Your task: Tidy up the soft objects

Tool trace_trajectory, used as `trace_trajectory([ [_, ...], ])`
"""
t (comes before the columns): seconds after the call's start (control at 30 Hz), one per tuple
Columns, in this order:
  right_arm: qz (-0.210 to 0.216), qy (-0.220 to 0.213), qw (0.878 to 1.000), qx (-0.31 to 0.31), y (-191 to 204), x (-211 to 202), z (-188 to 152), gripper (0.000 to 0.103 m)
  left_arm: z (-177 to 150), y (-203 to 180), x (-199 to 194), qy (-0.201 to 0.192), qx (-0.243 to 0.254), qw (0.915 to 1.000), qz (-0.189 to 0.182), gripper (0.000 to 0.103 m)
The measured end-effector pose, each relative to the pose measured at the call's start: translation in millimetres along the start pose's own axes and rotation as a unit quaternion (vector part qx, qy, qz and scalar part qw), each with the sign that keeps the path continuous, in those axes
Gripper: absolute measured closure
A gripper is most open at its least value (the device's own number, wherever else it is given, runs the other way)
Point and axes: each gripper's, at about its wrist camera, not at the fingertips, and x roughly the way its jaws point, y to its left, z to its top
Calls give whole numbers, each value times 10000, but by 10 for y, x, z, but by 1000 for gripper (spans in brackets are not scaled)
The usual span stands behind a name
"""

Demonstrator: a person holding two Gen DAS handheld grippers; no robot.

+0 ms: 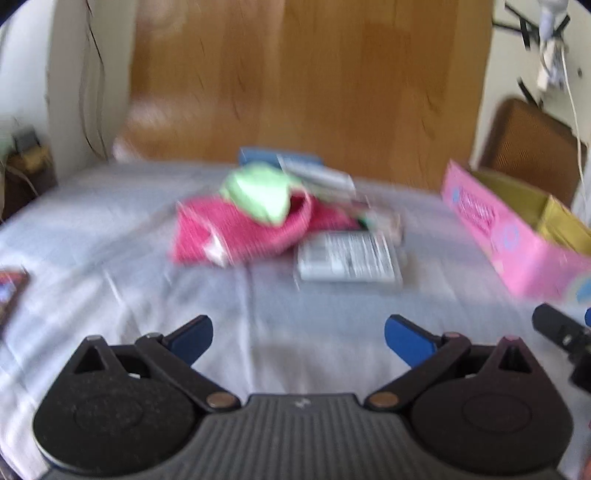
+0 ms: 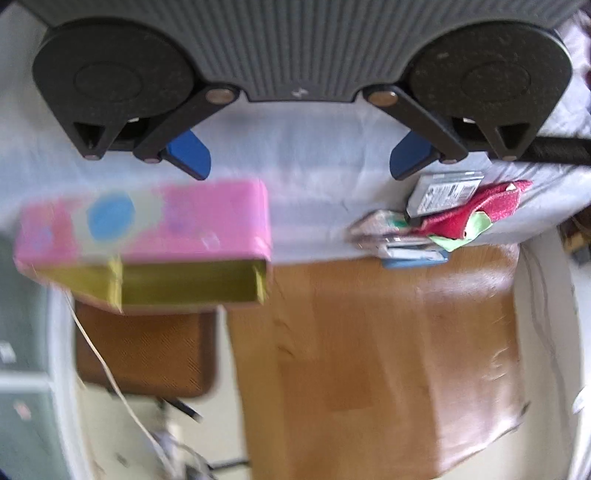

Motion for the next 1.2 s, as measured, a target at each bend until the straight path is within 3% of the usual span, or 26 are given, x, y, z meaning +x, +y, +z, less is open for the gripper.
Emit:
trace_trajectory([
  [0.2,302,-330,9983,-385,224,361,167,0,167,-44,73,-851,140,9958,317,0],
  [0.37,249,-576,9960,-639,365,437,124,0,218,-73,238,-1052,32,9935,438,0],
  [0.53,140,-906,9950,-394,294,319,112,0,241,-70,170,-1810,-20,9805,765,0],
  [0.7,21,-1138,9929,-337,287,252,99,0,161,-16,144,-2253,-212,9685,1037,0],
  [0.9,-203,-1233,9919,-218,272,254,101,0,62,-25,110,-2557,-211,9599,1126,0],
  [1.03,-158,-1010,9943,-301,295,322,116,0,38,-55,81,-2582,-101,9594,1135,0],
  [1.2,-165,-969,9951,-93,232,329,106,0,18,23,63,-2551,-326,9594,1160,0],
])
